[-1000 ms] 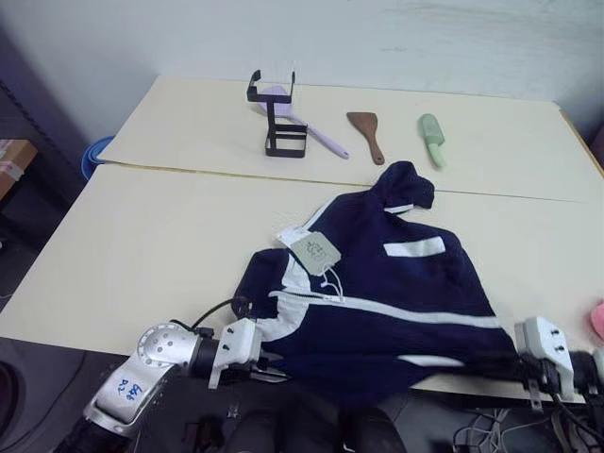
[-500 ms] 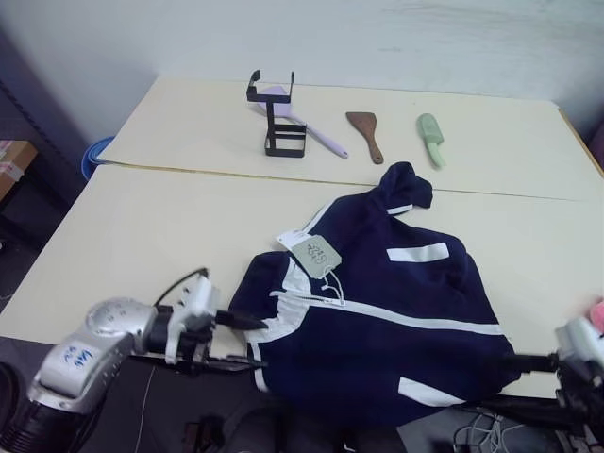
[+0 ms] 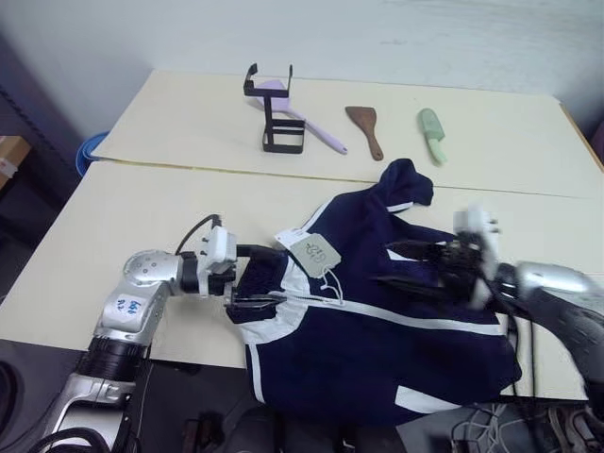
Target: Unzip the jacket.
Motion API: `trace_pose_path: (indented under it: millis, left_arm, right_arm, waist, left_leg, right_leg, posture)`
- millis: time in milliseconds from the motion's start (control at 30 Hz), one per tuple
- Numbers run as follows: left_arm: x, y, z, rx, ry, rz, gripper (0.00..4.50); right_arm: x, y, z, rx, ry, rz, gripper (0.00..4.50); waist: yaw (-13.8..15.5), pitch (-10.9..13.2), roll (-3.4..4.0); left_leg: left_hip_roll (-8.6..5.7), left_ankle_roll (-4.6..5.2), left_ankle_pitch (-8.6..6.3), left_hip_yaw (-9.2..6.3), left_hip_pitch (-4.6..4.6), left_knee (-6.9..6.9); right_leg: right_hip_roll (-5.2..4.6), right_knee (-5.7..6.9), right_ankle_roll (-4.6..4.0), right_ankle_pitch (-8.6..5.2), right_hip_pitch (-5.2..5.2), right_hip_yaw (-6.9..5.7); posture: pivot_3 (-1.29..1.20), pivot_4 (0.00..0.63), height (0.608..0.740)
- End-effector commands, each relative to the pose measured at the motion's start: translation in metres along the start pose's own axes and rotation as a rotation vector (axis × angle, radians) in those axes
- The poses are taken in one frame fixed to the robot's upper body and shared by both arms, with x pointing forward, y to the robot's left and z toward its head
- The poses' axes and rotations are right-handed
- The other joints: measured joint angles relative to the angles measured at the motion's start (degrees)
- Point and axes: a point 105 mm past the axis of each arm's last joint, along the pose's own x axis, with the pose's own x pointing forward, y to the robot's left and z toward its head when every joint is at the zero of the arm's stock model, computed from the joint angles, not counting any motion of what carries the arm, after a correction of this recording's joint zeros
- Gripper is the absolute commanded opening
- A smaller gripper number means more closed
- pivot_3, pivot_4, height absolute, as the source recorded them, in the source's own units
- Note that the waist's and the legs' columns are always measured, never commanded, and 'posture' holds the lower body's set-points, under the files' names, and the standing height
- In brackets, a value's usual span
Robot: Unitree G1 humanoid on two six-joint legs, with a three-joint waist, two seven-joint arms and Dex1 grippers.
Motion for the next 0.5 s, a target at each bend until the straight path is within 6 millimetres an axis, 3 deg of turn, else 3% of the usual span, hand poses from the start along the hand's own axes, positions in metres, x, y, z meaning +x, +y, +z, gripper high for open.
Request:
trace_pose_path:
  millis: [33, 167, 233, 300, 500]
  left_arm:
    - [0.008, -0.003, -0.002, 0.031, -0.003, -0.028, 4.48]
    - [0.011, -0.006, -0.014, 0.020, 0.029, -0.033, 4.48]
    - [0.010, -0.006, -0.020, 0.013, 0.041, -0.015, 4.48]
    - [0.008, -0.010, -0.027, -0.005, 0.056, -0.010, 4.48]
    - [0.009, -0.015, -0.034, -0.028, 0.060, 0.008, 4.48]
  right_arm:
    - [0.028, -0.010, 0.000, 0.016, 0.046, -0.061, 4.50]
    - [0.057, -0.009, 0.014, 0.055, 0.016, -0.024, 4.50]
    - [0.065, -0.010, 0.010, 0.065, 0.047, -0.020, 4.50]
    - [0.073, -0.026, 0.002, 0.068, 0.094, -0.092, 4.50]
    - [0.075, -0.047, -0.002, 0.120, 0.110, -0.160, 4.50]
  waist:
    - [0.0, 0.0, 0.00]
    - [0.2, 0.0, -0.01]
    - [0.2, 0.0, -0.01]
    - [0.0, 0.0, -0.03]
    - [-0.5, 0.0, -0.03]
  left_leg:
    - [0.01, 0.01, 0.00, 0.00, -0.08, 0.11]
    - [-0.01, 0.13, 0.07, -0.01, -0.24, 0.38]
    - [-0.03, 0.15, 0.08, -0.03, -0.23, 0.42]
    - [-0.03, 0.16, 0.08, -0.03, -0.23, 0.41]
    - [-0.02, 0.16, 0.08, -0.02, -0.24, 0.33]
  right_leg:
    - [0.00, 0.00, 0.00, 0.00, -0.02, -0.02]
    - [-0.06, 0.24, 0.05, 0.03, -0.12, 0.02]
    - [-0.09, 0.32, 0.05, 0.03, -0.12, 0.04]
    - [-0.11, 0.35, 0.05, 0.03, -0.14, 0.05]
    - [-0.11, 0.44, 0.05, 0.03, -0.23, 0.05]
  posture:
    - [0.00, 0.150, 0.740]
    - [0.00, 0.150, 0.740]
    - [0.00, 0.150, 0.740]
    - [0.00, 0.150, 0.740]
    - [0.00, 0.150, 0.740]
